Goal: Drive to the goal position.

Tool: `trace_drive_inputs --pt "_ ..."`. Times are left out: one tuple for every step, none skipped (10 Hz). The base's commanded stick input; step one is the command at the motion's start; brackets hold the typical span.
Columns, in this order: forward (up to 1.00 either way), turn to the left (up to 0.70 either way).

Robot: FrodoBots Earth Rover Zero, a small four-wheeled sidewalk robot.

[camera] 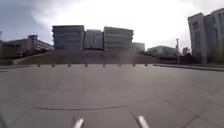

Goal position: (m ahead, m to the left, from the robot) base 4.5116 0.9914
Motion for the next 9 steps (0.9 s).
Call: trace_drive_inputs --pt "1.0 0.0" --pt "1.0 0.0" --pt "1.0 0.0" --pt "1.0 0.07" --pt "1.0 0.16" --pt "1.0 0.26" --pt "1.0 0.27" --pt "1.0 0.27" --pt "1.0 0.27"
